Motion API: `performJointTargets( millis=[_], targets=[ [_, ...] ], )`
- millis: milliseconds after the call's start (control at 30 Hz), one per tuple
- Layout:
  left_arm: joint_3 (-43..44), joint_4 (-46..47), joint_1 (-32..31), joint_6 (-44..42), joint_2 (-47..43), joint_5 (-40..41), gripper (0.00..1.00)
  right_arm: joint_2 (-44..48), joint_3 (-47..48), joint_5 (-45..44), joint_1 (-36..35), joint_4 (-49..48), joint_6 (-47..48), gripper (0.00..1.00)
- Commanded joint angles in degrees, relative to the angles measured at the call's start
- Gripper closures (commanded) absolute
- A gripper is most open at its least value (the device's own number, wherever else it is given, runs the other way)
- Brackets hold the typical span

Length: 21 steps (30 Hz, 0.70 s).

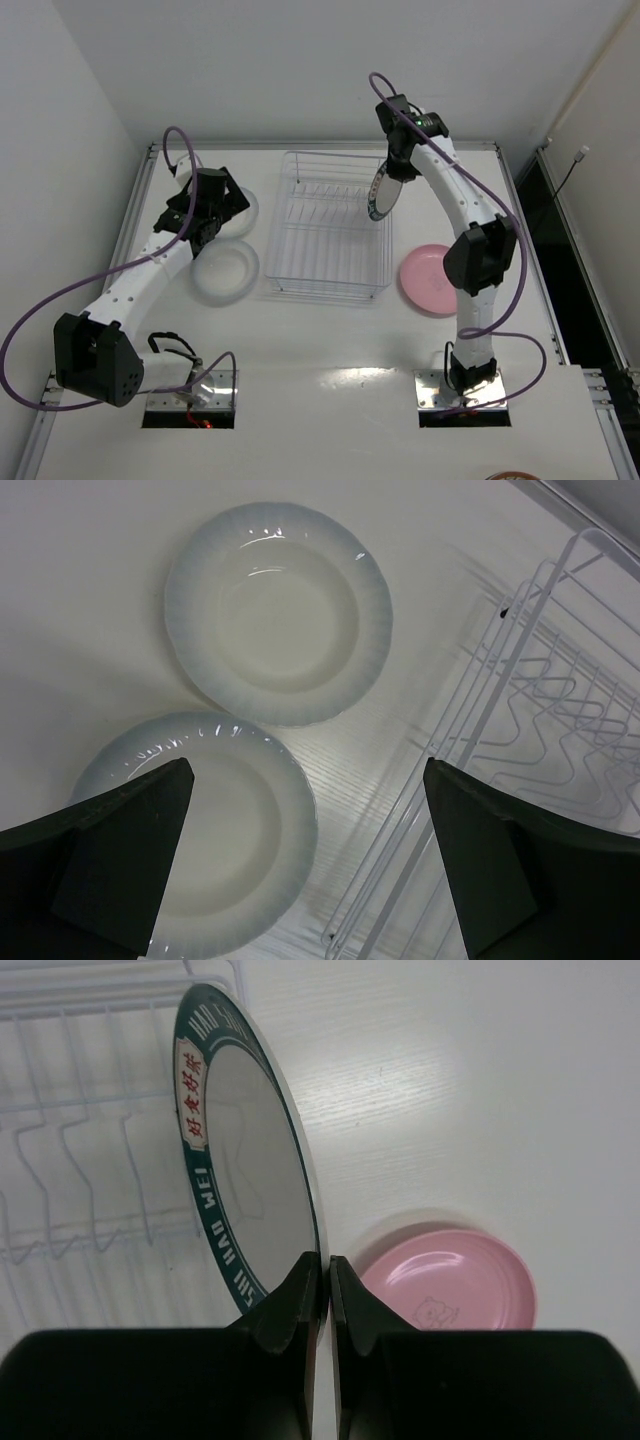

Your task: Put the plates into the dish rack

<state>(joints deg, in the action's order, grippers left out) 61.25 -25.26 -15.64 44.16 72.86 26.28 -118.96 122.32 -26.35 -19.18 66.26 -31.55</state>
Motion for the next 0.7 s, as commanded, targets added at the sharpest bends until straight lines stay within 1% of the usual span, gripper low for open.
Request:
performJointTargets(
  millis=[0, 100, 167, 200, 267, 367, 533, 667],
  targets=[
    [1.68, 0.29, 0.52, -0.66, -2.02, 1.49, 0.0, -2.24, 3.19, 0.16, -1.21, 1.86, 0.88, 1.0],
    [1.68, 0.29, 0.52, -0.66, -2.02, 1.49, 0.0, -2.95, 1.96, 0.85, -1.73, 2.38, 0.88, 0.99],
    [1.68, 0.29, 0.52, -0.66, -2.02, 1.49, 0.0, -2.43, 0.55, 0.86, -1.74, 1.86, 0.88, 0.94],
    [1.68, 0.29, 0.52, -0.66, -2.02, 1.49, 0.0, -1.55, -0.5, 1.56, -1.74, 1.07, 1.4, 0.91],
    [1.15, 0.29, 0.52, -0.66, -2.02, 1.49, 0.0, -0.23, -2.08, 2.35, -1.74, -1.03, 1.93, 0.87],
    [1.15, 0.29, 0.52, -0.13, -2.02, 0.96, 0.0, 2.06, -5.07, 6.82, -1.74, -3.67, 3.24, 0.86],
    [0.62, 0.82, 0.52, -0.13, -2.02, 0.96, 0.0, 3.38, -7.54, 9.29, -2.88, -5.52, 3.95, 0.74],
    [0.62, 0.82, 0.52, -0.13, -2.02, 0.96, 0.0, 4.0, -7.54, 11.49, -2.88, -6.58, 4.47, 0.72]
  ],
)
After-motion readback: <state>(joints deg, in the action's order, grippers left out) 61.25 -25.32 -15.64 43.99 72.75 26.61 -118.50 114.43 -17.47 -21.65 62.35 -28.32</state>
